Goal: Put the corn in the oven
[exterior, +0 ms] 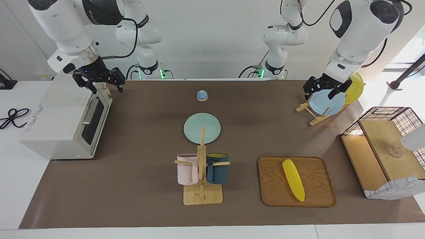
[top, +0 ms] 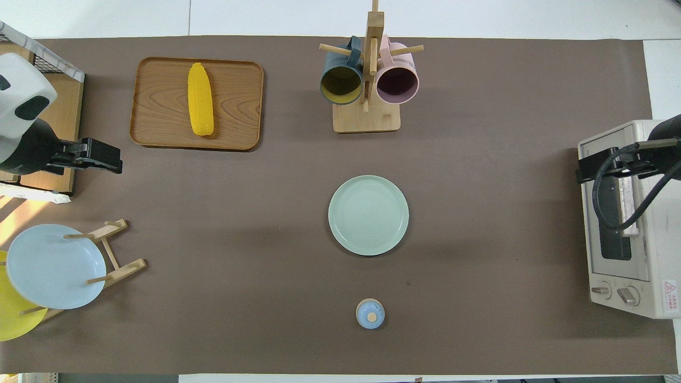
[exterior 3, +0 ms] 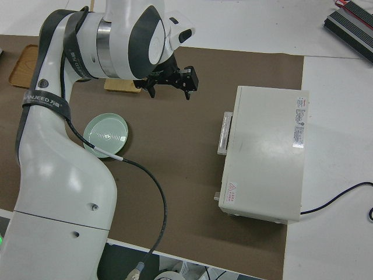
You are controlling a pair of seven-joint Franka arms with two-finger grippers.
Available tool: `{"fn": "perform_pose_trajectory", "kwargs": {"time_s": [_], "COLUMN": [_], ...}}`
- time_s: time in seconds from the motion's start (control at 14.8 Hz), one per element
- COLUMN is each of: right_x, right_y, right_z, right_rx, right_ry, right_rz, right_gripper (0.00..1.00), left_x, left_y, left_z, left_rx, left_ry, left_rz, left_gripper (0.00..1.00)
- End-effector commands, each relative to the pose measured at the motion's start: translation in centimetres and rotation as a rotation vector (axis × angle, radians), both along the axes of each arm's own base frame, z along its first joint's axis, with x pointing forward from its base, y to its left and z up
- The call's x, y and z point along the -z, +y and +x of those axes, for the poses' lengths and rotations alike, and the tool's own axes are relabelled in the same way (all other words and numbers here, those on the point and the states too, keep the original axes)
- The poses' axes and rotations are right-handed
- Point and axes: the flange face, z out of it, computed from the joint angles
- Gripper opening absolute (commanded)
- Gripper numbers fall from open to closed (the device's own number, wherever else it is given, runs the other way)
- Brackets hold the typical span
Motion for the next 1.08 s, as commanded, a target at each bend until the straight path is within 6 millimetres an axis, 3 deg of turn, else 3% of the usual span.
{"fn": "perform_pose_trajectory", "kwargs": {"time_s": [0.0,0.54,0.81,0.88,0.94,1.01], "right_x": [-0.2,0.0,1.7,1.9,2.8,3.6], "right_y": [-0.1,-0.1,-0.5,-1.1,-1.9,-2.7], "right_z": [0.2,-0.2,-1.0,-1.0,-1.2,-1.8], "right_rx": [0.01,0.016,0.007,0.011,0.013,0.011], "right_ry": [0.0,0.004,0.0,-0.02,-0.021,-0.034], "right_rz": [-0.008,-0.011,-0.008,-0.007,-0.007,-0.007], "right_gripper": [1.0,1.0,0.97,0.45,0.0,0.0], "left_x": [0.1,-0.1,0.8,2.0,2.7,4.2], "left_y": [-0.1,-0.3,-0.7,-0.9,-1.1,-1.3], "left_z": [0.1,0.4,1.5,2.4,3.4,4.7], "left_rx": [0.014,0.011,0.001,0.0,-0.001,-0.002], "left_ry": [-0.01,-0.037,-0.05,-0.035,-0.028,-0.011], "left_rz": [0.017,0.01,-0.042,-0.042,-0.048,-0.051], "left_gripper": [1.0,1.0,1.0,1.0,1.0,1.0]}}
